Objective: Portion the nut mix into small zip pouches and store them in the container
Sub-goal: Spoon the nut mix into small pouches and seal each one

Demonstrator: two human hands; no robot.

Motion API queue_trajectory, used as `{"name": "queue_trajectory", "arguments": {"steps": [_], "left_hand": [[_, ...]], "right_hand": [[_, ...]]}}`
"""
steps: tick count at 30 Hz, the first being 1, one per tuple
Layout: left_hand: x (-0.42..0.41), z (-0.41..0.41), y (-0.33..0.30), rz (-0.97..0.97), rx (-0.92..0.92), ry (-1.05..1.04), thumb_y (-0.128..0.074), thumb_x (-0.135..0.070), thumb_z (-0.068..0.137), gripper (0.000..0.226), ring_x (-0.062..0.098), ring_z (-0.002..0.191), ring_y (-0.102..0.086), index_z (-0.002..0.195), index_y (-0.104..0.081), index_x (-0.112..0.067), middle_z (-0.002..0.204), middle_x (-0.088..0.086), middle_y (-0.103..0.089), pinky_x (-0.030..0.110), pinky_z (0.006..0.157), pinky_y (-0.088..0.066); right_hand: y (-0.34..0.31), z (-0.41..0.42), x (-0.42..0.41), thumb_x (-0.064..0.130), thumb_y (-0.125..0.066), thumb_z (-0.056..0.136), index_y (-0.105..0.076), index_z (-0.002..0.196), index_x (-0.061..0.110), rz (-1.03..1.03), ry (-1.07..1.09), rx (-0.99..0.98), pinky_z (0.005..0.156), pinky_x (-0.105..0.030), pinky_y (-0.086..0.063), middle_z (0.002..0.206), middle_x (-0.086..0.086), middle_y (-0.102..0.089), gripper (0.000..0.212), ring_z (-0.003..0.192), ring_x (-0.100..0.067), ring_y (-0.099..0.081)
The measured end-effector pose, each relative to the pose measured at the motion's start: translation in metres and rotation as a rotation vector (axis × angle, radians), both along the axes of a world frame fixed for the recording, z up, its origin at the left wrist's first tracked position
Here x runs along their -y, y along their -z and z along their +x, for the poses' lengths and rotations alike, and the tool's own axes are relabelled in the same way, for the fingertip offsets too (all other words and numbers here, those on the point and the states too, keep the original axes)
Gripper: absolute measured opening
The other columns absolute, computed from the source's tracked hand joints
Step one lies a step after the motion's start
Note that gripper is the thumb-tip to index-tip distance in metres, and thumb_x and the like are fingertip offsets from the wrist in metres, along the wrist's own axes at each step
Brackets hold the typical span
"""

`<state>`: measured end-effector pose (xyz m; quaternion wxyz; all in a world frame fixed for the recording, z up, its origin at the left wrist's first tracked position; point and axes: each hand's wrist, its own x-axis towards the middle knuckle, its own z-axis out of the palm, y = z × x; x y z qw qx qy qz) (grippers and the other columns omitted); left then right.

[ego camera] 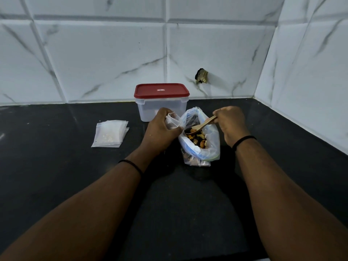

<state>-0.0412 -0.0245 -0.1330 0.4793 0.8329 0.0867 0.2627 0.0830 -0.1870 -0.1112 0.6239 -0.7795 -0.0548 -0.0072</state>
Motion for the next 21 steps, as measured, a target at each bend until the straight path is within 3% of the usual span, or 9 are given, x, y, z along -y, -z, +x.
{"name": "queue_trajectory", "arguments": {"steps": [2, 4, 6, 11, 13, 16, 19, 21], "left_hand": [[-0.001, 0.001, 0.001, -0.001, -0.009, -0.005, -0.075, -0.02, 0.086, 0.038, 0.01, 0.099, -0.063, 0.114, -0.049, -0.028, 0.113, -0.007, -0.059, 0.025, 0.077, -0.056], [-0.002, 0.002, 0.002, -0.005, -0.003, -0.01, -0.075, -0.021, 0.085, 0.038, 0.01, 0.099, -0.063, 0.113, -0.05, -0.028, 0.114, -0.005, -0.062, 0.023, 0.076, -0.055], [-0.002, 0.002, 0.002, -0.004, 0.018, -0.014, -0.076, -0.023, 0.085, 0.038, 0.007, 0.094, -0.063, 0.112, -0.051, -0.026, 0.112, -0.005, -0.063, 0.019, 0.072, -0.052], [-0.005, 0.003, 0.005, -0.007, 0.046, -0.02, -0.079, -0.026, 0.082, 0.039, 0.008, 0.093, -0.065, 0.111, -0.053, -0.024, 0.105, -0.005, -0.066, 0.025, 0.076, -0.054], [-0.006, 0.004, 0.006, 0.003, 0.053, -0.03, -0.08, -0.027, 0.08, 0.04, 0.011, 0.094, -0.065, 0.11, -0.054, -0.025, 0.106, -0.004, -0.066, 0.028, 0.078, -0.056], [-0.008, 0.005, 0.007, 0.009, 0.062, -0.036, -0.082, -0.027, 0.078, 0.042, 0.012, 0.096, -0.066, 0.109, -0.054, -0.025, 0.107, -0.003, -0.067, 0.031, 0.08, -0.057], [-0.007, 0.005, 0.007, -0.002, 0.057, -0.039, -0.082, -0.028, 0.078, 0.046, 0.012, 0.097, -0.066, 0.114, -0.054, -0.025, 0.109, -0.004, -0.068, 0.034, 0.083, -0.058], [-0.007, 0.006, 0.007, -0.002, 0.063, -0.042, -0.082, -0.028, 0.077, 0.045, 0.01, 0.095, -0.067, 0.113, -0.055, -0.024, 0.106, -0.006, -0.069, 0.036, 0.083, -0.058]], "right_hand": [[-0.001, -0.003, -0.001, 0.008, -0.062, 0.086, -0.07, 0.084, 0.003, 0.002, 0.009, 0.003, 0.085, -0.048, -0.057, 0.084, -0.012, -0.064, 0.01, 0.082, -0.029, -0.065], [-0.001, -0.004, -0.002, 0.003, -0.063, 0.086, -0.064, 0.068, 0.006, 0.059, 0.045, -0.005, 0.073, -0.044, -0.056, 0.074, -0.015, -0.063, 0.019, 0.078, -0.035, -0.067], [-0.002, -0.005, -0.002, 0.0, -0.062, 0.087, -0.061, 0.066, 0.006, 0.144, 0.07, -0.02, 0.059, -0.033, -0.05, 0.071, -0.015, -0.06, 0.022, 0.073, -0.033, -0.063], [-0.007, -0.006, -0.001, 0.009, -0.057, 0.093, -0.061, 0.076, 0.018, 0.258, 0.143, -0.007, 0.047, -0.015, -0.04, 0.089, -0.015, -0.073, 0.019, 0.079, -0.026, -0.073], [-0.013, -0.01, -0.002, 0.011, -0.054, 0.095, -0.061, 0.079, 0.02, 0.3, 0.151, 0.045, 0.043, -0.013, -0.037, 0.091, -0.015, -0.075, 0.02, 0.06, -0.01, -0.065], [-0.019, -0.02, -0.008, 0.018, -0.055, 0.097, -0.062, 0.084, 0.021, 0.293, 0.136, 0.168, 0.051, -0.02, -0.04, 0.091, -0.011, -0.075, 0.015, 0.053, -0.005, -0.05], [-0.021, -0.033, -0.017, 0.022, -0.058, 0.097, -0.062, 0.089, 0.02, 0.21, 0.079, 0.335, 0.066, -0.027, -0.046, 0.09, -0.003, -0.071, 0.009, 0.07, -0.009, -0.057], [-0.022, -0.046, -0.021, 0.022, -0.056, 0.1, -0.061, 0.095, 0.018, 0.12, -0.046, 0.528, 0.071, -0.022, -0.051, 0.087, 0.006, -0.068, 0.008, 0.078, -0.005, -0.063]]}}
